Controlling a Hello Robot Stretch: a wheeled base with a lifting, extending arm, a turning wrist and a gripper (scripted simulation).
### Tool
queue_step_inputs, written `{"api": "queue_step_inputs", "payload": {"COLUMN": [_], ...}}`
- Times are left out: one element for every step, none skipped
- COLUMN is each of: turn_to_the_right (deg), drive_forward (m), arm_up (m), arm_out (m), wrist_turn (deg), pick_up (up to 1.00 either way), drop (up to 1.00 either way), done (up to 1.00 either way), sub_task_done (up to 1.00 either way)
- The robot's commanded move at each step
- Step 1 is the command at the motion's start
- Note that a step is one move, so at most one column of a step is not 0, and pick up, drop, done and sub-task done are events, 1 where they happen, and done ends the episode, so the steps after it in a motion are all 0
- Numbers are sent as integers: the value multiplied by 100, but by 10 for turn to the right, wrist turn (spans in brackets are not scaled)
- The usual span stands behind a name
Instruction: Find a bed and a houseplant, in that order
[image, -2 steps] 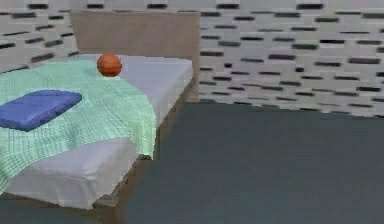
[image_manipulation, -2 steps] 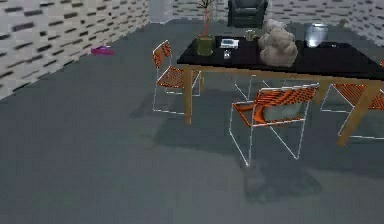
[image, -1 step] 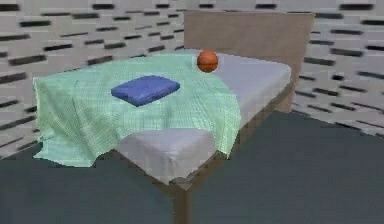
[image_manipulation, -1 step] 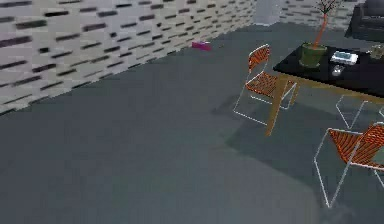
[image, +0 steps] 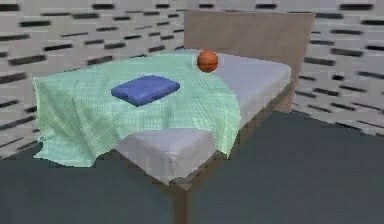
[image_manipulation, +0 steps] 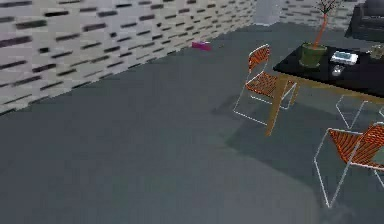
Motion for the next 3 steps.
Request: {"api": "queue_step_inputs", "payload": {"turn_to_the_right": [450,450,300], "drive_forward": [0,0,0], "arm_up": [0,0,0], "arm_out": [0,0,0], "wrist_turn": [0,0,0], "pick_up": [0,0,0], "drop": [0,0,0], "done": [0,0,0], "sub_task_done": [0,0,0]}}
